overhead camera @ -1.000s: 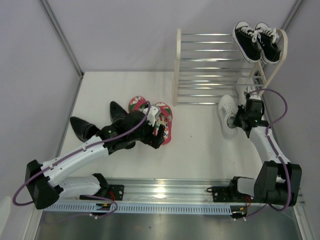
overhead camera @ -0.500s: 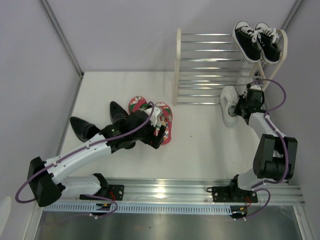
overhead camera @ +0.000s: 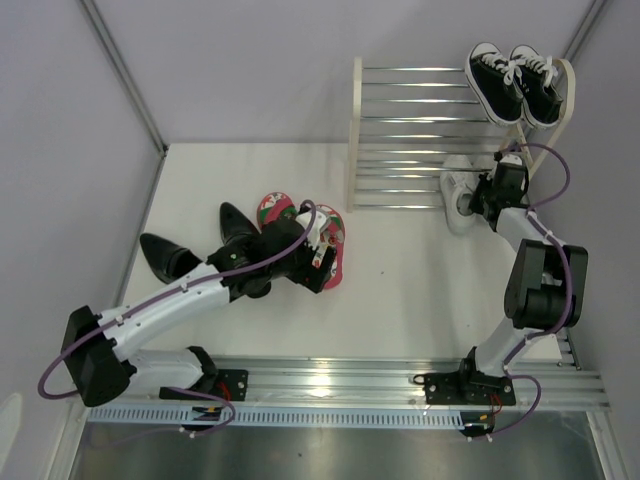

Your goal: Place and organize the shoes onto the shoe shelf

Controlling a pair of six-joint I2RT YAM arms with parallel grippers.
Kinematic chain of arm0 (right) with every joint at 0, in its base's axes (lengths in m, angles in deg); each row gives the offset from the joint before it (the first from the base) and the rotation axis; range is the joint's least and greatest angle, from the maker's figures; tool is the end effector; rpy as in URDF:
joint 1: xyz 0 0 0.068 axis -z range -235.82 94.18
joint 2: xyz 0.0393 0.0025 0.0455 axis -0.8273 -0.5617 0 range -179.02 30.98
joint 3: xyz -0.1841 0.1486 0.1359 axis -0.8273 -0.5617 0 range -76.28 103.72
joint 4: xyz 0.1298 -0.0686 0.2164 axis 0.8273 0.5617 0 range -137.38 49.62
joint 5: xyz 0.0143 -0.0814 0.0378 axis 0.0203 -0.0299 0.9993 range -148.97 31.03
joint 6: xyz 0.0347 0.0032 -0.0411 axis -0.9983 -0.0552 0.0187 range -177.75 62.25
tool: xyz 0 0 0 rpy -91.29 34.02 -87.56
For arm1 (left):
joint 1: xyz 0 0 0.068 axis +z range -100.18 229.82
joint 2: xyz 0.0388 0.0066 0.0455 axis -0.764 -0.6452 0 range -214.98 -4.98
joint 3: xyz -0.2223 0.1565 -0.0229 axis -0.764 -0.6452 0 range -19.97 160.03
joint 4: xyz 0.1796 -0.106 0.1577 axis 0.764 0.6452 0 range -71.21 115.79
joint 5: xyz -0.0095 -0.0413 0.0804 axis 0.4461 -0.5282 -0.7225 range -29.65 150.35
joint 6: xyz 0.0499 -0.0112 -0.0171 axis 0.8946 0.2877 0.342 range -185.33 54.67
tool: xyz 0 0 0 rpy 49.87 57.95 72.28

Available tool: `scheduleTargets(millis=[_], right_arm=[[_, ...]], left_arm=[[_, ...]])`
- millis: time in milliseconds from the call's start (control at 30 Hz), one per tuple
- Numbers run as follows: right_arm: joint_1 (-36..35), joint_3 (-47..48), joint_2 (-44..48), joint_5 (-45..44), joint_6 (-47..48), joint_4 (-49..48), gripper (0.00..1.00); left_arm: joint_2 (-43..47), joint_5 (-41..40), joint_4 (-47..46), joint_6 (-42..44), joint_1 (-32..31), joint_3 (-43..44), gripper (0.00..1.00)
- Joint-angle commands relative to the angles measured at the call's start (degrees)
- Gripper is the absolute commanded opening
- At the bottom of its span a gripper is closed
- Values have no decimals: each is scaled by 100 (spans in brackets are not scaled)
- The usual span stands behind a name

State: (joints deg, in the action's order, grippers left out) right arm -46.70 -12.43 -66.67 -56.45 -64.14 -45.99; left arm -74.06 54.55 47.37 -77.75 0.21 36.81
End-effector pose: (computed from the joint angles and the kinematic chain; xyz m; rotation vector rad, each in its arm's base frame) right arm 0.3771 -0.0589 0.2257 0.2702 2.1675 0.0210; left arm 0.1715 -0.1962 0.2949 0.6889 2.2161 -0.4455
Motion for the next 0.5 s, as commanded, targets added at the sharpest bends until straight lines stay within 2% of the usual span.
scheduleTargets(millis=[0,467], right_arm=[[28,443,-148,134,-11,-701,0],[37,1015,-782,178,24,-947,0]], left_arm=[[-106,0,-195,179,-41,281,99],[-633,9,-300,205,-41,633,99]])
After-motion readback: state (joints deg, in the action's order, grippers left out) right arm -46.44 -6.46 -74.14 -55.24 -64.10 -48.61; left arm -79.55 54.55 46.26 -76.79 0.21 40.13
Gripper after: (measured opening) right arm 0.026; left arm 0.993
